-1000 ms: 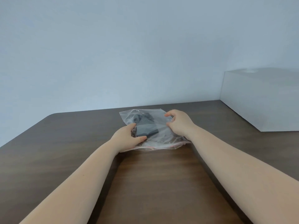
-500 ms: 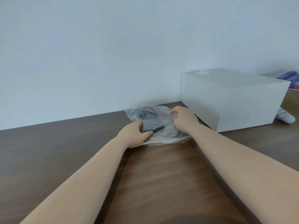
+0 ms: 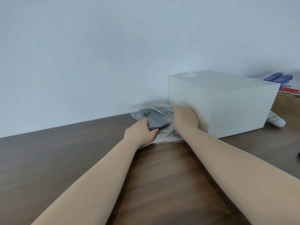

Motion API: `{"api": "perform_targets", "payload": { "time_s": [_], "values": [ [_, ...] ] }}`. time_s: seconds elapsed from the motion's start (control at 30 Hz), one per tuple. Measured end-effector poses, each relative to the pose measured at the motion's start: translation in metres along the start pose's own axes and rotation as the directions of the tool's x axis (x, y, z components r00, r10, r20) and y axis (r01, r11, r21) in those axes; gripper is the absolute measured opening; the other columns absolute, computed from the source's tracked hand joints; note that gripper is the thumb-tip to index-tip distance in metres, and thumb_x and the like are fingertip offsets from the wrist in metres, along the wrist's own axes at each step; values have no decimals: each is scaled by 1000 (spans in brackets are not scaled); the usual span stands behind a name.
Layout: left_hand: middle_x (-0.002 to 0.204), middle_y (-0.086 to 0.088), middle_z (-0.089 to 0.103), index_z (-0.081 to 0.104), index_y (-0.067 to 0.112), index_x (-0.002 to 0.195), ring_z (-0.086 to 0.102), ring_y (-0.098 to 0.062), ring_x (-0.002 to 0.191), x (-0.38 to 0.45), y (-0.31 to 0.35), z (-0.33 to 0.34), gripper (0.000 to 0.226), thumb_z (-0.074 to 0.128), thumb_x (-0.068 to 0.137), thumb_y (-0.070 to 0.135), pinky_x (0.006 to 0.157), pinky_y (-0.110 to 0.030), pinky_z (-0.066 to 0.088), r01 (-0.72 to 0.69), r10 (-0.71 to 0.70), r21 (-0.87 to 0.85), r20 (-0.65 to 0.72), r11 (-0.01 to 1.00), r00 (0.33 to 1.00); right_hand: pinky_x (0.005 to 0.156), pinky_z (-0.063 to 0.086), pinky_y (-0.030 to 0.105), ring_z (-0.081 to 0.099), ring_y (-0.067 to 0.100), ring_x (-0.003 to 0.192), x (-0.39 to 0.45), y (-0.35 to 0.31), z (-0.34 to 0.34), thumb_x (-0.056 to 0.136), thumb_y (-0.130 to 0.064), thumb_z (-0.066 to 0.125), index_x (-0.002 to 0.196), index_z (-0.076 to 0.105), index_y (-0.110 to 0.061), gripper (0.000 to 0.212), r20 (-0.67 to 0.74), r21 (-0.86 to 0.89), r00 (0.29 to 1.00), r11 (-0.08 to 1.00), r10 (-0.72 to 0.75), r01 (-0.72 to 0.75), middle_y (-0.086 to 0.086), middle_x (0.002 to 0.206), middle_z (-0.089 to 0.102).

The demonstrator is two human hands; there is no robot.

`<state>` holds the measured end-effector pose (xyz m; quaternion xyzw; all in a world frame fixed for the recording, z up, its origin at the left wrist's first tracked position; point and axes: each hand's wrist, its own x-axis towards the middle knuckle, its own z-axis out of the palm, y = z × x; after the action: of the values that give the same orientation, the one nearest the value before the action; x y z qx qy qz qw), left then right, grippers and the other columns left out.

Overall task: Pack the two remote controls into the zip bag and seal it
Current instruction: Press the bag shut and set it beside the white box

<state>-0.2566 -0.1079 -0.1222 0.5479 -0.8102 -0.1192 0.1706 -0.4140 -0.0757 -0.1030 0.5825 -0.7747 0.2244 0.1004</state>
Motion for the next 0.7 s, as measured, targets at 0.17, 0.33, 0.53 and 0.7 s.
{"api": "perform_targets", "payload": {
  "time_s": [0.17,0.33,0.53,0.7],
  "values": [
    [115,-4,60,49,18,105,54,-30,107,-9,-7,3,54,43,78,65,88,-43,47,58,-58,51,-4,997,998,92,42,40,38,33,121,-11,6,7,89,-6,40,117,51,-3,30,126,-95,988,991,-86,98,17,126,48],
    [121,-7,58,48,14,115,53,-31,110,-30,-11,-1,60,39,82,63,90,-44,46,94,-94,35,-6,995,996,88,46,41,46,35,118,-18,6,-2,89,-9,39,119,53,-1,34,252,-133,966,987,-50,86,20,126,53],
    [113,-6,59,50,16,103,53,-29,104,-76,-18,-15,41,38,88,52,86,-42,46,74,-73,22,-35,997,997,75,44,34,55,34,106,-45,13,-20,92,-15,42,108,59,-5,25,232,-135,970,985,-72,106,17,116,60],
    [98,-5,58,45,13,81,54,-27,92,-112,-33,-26,39,38,89,50,76,-40,45,84,-80,90,-46,992,996,71,41,35,53,33,88,-82,21,-59,94,-22,39,72,53,-15,27,261,60,957,992,-126,115,6,79,59]
  ]
}}
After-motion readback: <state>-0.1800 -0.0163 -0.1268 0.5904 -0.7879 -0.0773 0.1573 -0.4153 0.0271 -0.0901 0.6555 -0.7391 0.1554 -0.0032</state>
